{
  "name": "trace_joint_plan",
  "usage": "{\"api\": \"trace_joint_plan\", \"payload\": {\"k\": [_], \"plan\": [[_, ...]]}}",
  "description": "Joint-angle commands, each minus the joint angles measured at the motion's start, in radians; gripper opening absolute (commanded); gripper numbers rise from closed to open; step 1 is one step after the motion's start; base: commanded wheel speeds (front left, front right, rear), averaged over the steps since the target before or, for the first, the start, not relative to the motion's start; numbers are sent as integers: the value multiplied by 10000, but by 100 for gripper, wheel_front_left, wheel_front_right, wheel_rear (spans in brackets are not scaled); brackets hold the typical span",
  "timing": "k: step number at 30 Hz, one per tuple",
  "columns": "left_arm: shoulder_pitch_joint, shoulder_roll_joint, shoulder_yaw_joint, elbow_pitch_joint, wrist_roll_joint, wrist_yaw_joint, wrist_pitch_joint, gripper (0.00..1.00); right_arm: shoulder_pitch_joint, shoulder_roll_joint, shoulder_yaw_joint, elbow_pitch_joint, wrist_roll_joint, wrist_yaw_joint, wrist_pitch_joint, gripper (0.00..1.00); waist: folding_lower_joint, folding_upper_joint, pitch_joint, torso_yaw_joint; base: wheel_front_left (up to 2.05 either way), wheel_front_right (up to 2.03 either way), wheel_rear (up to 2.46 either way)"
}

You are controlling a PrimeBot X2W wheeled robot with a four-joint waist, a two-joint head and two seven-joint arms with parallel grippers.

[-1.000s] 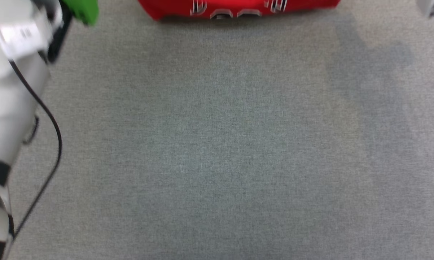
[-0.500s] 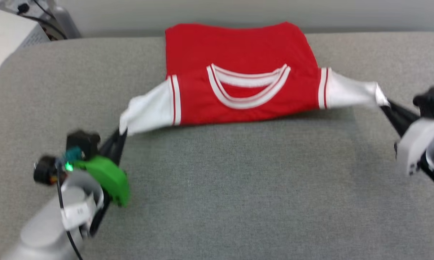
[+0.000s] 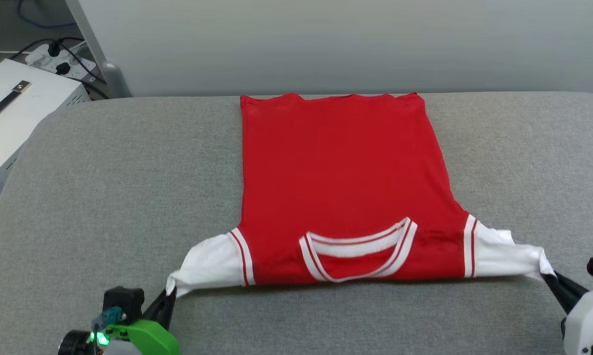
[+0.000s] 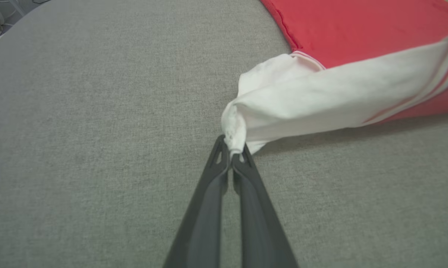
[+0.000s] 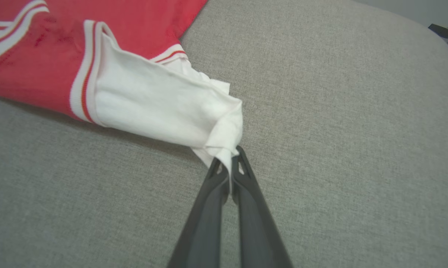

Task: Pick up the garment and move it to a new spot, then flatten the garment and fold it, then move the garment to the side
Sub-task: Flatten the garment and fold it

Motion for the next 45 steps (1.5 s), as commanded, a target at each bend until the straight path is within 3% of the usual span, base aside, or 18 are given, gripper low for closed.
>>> {"api": "trace_joint_plan", "payload": {"k": [1, 10, 18, 19, 20, 21, 22, 29, 35, 39, 45], "plan": [[426, -54, 121, -26, 86, 108, -58, 0, 480, 20, -205, 14, -2, -9, -49, 0, 1, 36, -105, 26, 0, 0, 0], [1939, -495, 960, -254, 282, 169, -58, 0, 2796, 382, -1913, -154, -252, -9, 23, 0, 1, 36, -298, 147, 0, 0, 0], [2249, -667, 1334, -374, 697, 60, -59, 0, 3586, 684, -3269, -959, -1083, -9, 740, 0, 1, 36, -263, 110, 0, 0, 0], [2231, -682, 1339, -383, 751, 27, -59, 0, 3593, 722, -3393, -1080, -1222, -9, 853, 19, 1, 36, -260, 109, 0, 0, 0], [2202, -709, 1347, -395, 814, -12, -59, 0, 3603, 767, -3525, -1246, -1370, -9, 1040, 48, 1, 36, -260, 108, 0, 0, 0], [2174, -737, 1367, -410, 862, -30, -59, 0, 3600, 794, -3650, -1390, -1471, -9, 1176, 58, 1, 36, -260, 109, 0, 0, 0], [2136, -771, 1383, -436, 934, -37, -59, 0, 3587, 803, -3841, -1571, -1599, -9, 1318, 100, 1, 36, -256, 122, 0, 0, 0], [1857, -913, 1479, -991, 1432, 51, -59, 0, 3123, 321, -5631, -2949, -2331, -9, 1999, 100, 1, 36, 5, 382, 0, 0, 0], [1423, -903, 1535, -1748, 1902, 200, -59, 0, 1543, -177, -7208, -4531, -2814, -9, 2886, 100, 1, 36, 645, 905, 0, 0, 0], [1028, -919, 1524, -2239, 2176, 275, -59, 0, -31, -318, -7501, -5161, -2666, -9, 3950, 100, 1, 36, 1312, 1309, 0, 0, 0], [400, -1087, 1389, -2855, 2557, 348, -54, 0, -2746, -594, -6578, -4840, -2250, -9, 6539, 100, 1, 36, 2416, 1940, 0, 0, 0]]}}
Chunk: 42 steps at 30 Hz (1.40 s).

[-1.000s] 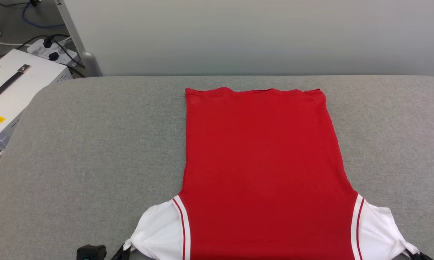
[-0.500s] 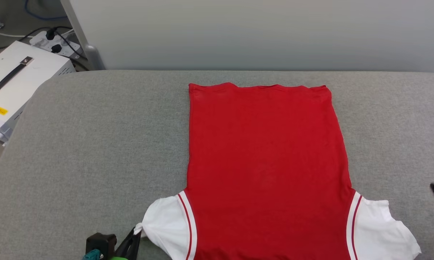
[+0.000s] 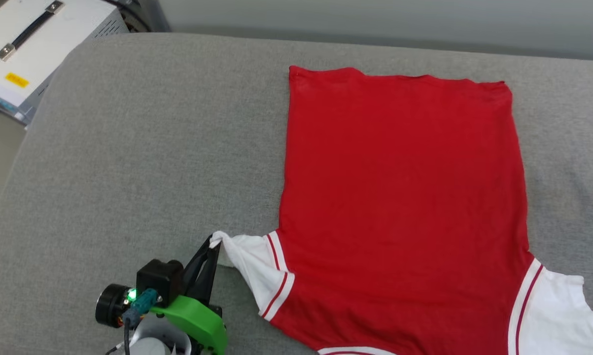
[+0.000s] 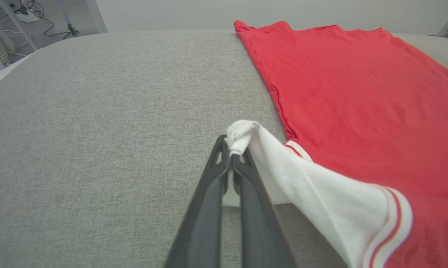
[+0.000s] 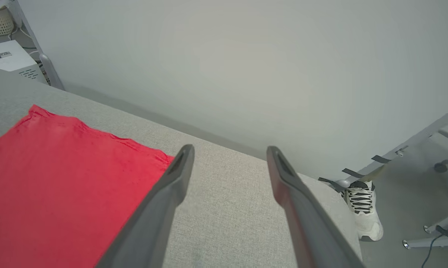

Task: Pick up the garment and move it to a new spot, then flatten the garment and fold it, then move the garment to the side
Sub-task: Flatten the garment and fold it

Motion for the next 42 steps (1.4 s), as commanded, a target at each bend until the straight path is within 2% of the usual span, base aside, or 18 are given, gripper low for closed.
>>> {"api": "trace_joint_plan", "payload": {"k": [1, 8, 13, 16, 20, 28, 29, 30, 31, 35, 42], "plan": [[-241, -99, -25, -113, 123, 70, -54, 0, -538, 4, 302, 199, 259, -9, 677, 100, 1, 36, 1029, 777, 0, 0, 0], [-729, -402, -4, -693, 508, 126, -56, 0, -3477, 56, 1473, 1547, 983, -9, 4631, 100, 1, 36, 2240, 1299, 0, 0, 0], [-1067, -666, 60, -1012, 815, 55, -57, 0, -4793, 264, 1638, 2696, 631, -9, 6386, 100, 1, 36, 3047, 1606, 0, 0, 0], [-1276, -795, 123, -1151, 999, -11, -58, 0, -5260, 508, 1618, 3288, 273, -9, 6828, 100, 1, 36, 3503, 1769, 0, 0, 0], [-1626, -1079, 210, -1290, 1343, -193, -58, 0, -5136, 913, 1695, 4283, -131, -9, 6739, 100, 1, 36, 4146, 2028, 0, 0, 0], [-1706, -1232, 291, -1108, 1585, -392, -58, 0, -4087, 1061, 1998, 4775, 370, -9, 6924, 100, 1, 36, 4179, 1978, 0, 0, 0], [-1714, -1211, 285, -1084, 1640, -396, -58, 0, -4094, 1054, 1999, 4751, 397, -9, 6946, 92, 1, 36, 4169, 1960, 0, 0, 0], [-1721, -1209, 286, -1055, 1679, -400, -58, 0, -4113, 1041, 1998, 4724, 429, -9, 6984, 32, 1, 36, 4149, 1940, 0, 0, 0], [-1722, -1226, 289, -1038, 1681, -419, -58, 0, -4143, 1019, 2005, 4689, 423, -9, 6978, 0, 1, 36, 4123, 1924, 0, 0, 0], [-1674, -1272, 324, -914, 1695, -455, -58, 0, -4307, 973, 2049, 4552, 309, -9, 6650, 0, 1, 36, 3857, 1832, 0, 0, 0], [-1219, -1173, 494, -698, 1644, -413, -58, 0, -4508, 739, 2454, 4249, 397, -9, 5259, 0, 1, 36, 2685, 1441, 0, 0, 0]]}}
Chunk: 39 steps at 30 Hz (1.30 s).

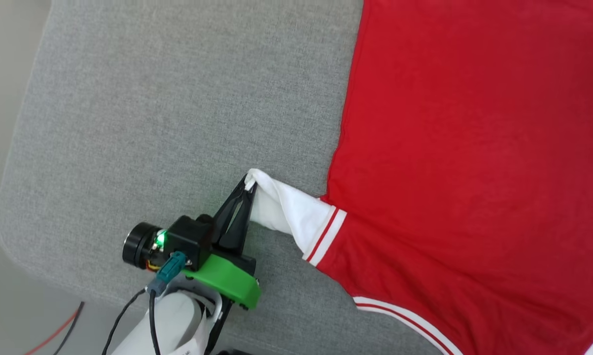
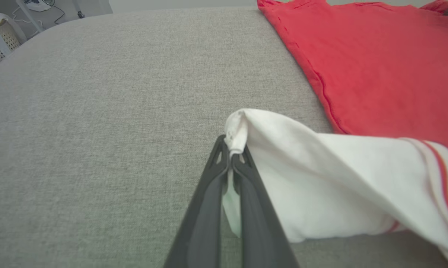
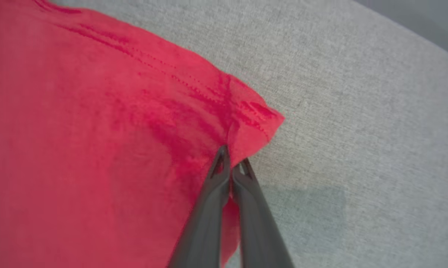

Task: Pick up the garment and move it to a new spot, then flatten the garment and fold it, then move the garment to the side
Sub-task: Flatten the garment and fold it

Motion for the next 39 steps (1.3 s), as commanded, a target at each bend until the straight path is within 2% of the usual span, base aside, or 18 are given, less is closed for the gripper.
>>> {"api": "trace_joint_plan", "payload": {"k": [1, 5, 12, 22, 29, 35, 39], "plan": [[195, 70, 87, 50, -30, 27, -58, 0, 192, -165, 128, -81, 134, -2, -282, 0, -1, 37, -807, -347, 0, 0, 0], [592, 261, 253, 110, -152, 140, -57, 0, 503, -695, 565, -370, 601, -2, -1025, 0, -1, 37, -1656, -676, 0, 0, 0], [1237, 563, 374, -39, -337, 350, 62, 0, 1942, -2068, 1518, -1473, 1608, -2, -1783, 0, -1, 37, -2758, -1349, 0, 0, 0], [1824, 851, 425, -189, -523, 545, 248, 0, 5041, -3351, 1637, -2591, 2760, -2, -2741, 0, -1, 37, -3524, -2056, 0, 0, 0], [2065, 965, 475, -301, -613, 654, 250, 0, 7742, -3237, 979, -2837, 3406, -2, -3438, 0, -1, 37, -3617, -2324, 0, 0, 0], [2085, 1014, 504, -364, -651, 710, 248, 0, 9582, -2422, 570, -2916, 3408, -2, -3702, 0, -1, 37, -3468, -2385, 0, 0, 0], [2006, 992, 471, -340, -654, 688, 239, 0, 10246, -1769, 444, -2879, 3164, -2, -3727, 0, -1, 37, -3363, -2357, 0, 0, 0]]}}
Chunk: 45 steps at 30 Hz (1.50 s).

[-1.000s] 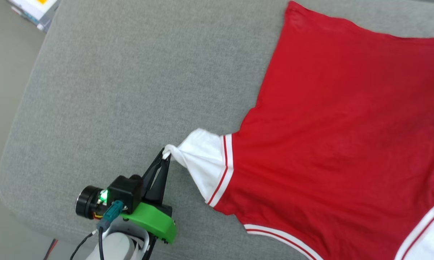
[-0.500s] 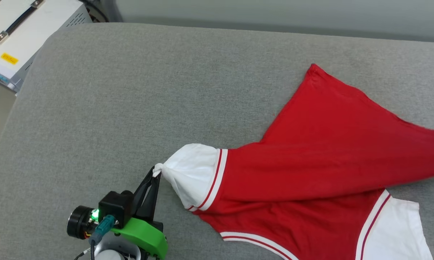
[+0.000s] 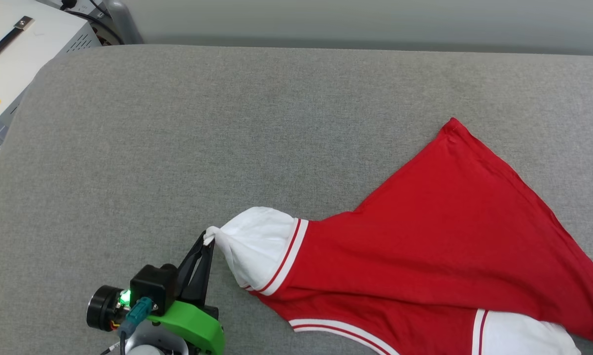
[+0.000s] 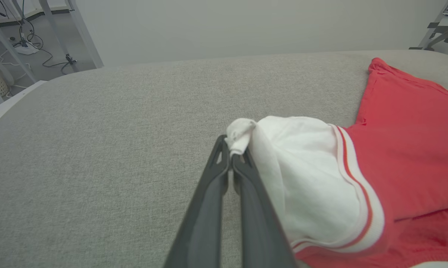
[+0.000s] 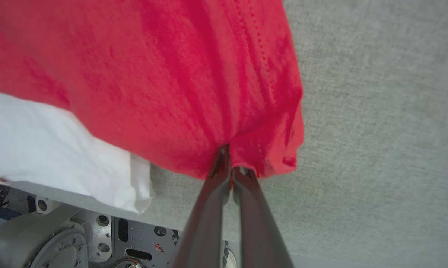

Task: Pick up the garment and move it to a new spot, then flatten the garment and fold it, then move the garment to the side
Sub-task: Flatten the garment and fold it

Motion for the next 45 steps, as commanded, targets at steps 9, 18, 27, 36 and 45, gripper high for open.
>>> {"api": "trace_joint_plan", "payload": {"k": [9, 18, 27, 36, 45], "plan": [[-36, -7, -16, 109, -117, 15, -32, 0, -23, 404, -1458, -400, -397, -6, -349, 100, 1, 36, -84, 59, 0, 0, 0], [-350, -64, -159, -42, 14, -17, -28, 0, -1527, 114, -3081, -2303, -1004, -6, 1, 100, 1, 36, 189, 458, 0, 0, 0], [-935, -315, -364, -201, 235, -90, -72, 0, -4620, 260, -1717, -2833, -1903, -6, 2398, 100, 1, 36, 1022, 1057, 0, 0, 0], [-1639, -739, -507, -69, 397, -317, -184, 0, -7444, 1185, 182, -958, -2665, -6, 4067, 100, 1, 36, 1919, 1639, 0, 0, 0], [-2118, -1108, -549, 90, 578, -519, -262, 0, -8394, 2191, 1183, 1617, -2897, -6, 3506, 100, 1, 36, 2570, 2065, 0, 0, 0]]}}
